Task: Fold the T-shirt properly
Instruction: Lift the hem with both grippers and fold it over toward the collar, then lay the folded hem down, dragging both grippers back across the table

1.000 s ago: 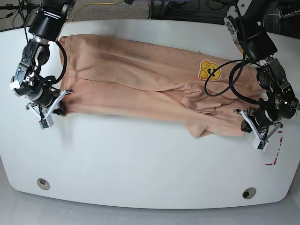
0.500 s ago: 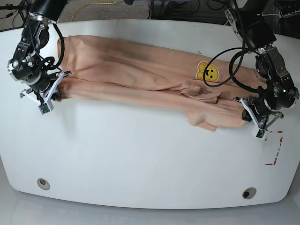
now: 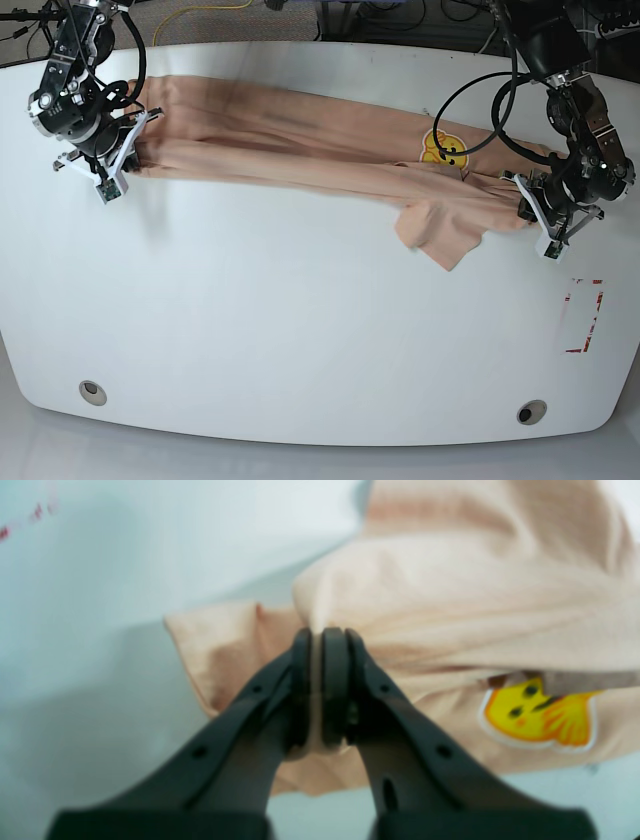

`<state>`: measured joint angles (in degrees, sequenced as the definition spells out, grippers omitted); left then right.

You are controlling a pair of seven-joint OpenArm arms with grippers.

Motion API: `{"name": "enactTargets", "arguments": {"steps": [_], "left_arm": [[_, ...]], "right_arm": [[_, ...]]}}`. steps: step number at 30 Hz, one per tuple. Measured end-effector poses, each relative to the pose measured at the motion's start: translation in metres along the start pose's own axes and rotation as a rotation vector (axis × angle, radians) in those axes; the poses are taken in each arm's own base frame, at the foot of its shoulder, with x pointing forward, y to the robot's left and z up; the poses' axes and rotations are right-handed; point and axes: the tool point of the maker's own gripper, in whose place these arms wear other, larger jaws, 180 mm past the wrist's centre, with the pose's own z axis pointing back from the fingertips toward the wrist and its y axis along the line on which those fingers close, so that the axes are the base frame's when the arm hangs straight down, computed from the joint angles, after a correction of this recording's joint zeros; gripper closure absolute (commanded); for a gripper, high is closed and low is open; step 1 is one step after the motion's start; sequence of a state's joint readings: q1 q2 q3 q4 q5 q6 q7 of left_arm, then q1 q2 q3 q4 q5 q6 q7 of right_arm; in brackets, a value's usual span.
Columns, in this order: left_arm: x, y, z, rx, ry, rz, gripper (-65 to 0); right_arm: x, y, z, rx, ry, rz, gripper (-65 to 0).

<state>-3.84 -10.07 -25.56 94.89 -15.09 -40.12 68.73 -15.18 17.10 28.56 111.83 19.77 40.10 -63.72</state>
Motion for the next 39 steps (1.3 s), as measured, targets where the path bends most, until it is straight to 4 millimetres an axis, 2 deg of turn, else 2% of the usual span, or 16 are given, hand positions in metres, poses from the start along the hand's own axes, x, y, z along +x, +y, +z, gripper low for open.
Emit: {"name": "enactTargets", "arguments": {"steps": [8, 11, 16, 17, 19, 21, 22, 27, 31, 35, 39], "left_arm": [[-0.023, 0.003, 0.002, 0.003, 0.051, -0.008, -2.4], [-0.025, 0.005, 0.002, 0.009, 0.057, -0.011, -2.4], [-0.031, 0.007, 0.004, 0.016, 0.070, -0.014, -4.3], [-0.033, 0.007, 0.004, 0.017, 0.074, -0.016, -7.4], [-0.038, 0.007, 0.004, 0.017, 0.086, -0.017, -13.1], [-0.040, 0.007, 0.004, 0.018, 0.093, -0.018, -18.7], [-0.041, 0.008, 0.004, 0.022, 0.098, -0.019, -23.9], [-0.043, 0.011, 0.006, 0.030, 0.105, -0.022, -36.0], [-0.045, 0.011, 0.006, 0.030, 0.110, -0.023, -36.7], [-0.035, 0.013, 0.015, 0.059, 0.087, -0.051, -36.8], [-0.005, 0.017, 0.035, 0.116, 0.019, -0.097, -36.8]], "right_arm": [[-0.023, 0.013, 0.000, 0.030, 0.048, -0.015, -0.3], [-0.028, 0.020, -0.002, 0.041, 0.060, -0.030, -3.3], [-0.041, 0.035, -0.003, 0.073, 0.083, -0.049, -19.2], [-0.043, 0.038, -0.003, 0.077, 0.088, -0.054, -24.7], [-0.050, 0.040, -0.003, 0.076, 0.107, -0.063, -30.6], [-0.054, 0.042, -0.003, 0.075, 0.117, -0.067, -34.2], [-0.055, 0.042, -0.003, 0.077, 0.123, -0.069, -35.8], [-0.052, 0.044, -0.002, 0.080, 0.109, -0.068, -36.8], [-0.046, 0.039, 0.005, 0.057, 0.092, -0.055, -36.8], [-0.037, 0.033, 0.009, 0.047, 0.052, -0.075, -36.6], [-0.024, 0.030, 0.012, 0.069, -0.015, -0.120, -36.5]]}}
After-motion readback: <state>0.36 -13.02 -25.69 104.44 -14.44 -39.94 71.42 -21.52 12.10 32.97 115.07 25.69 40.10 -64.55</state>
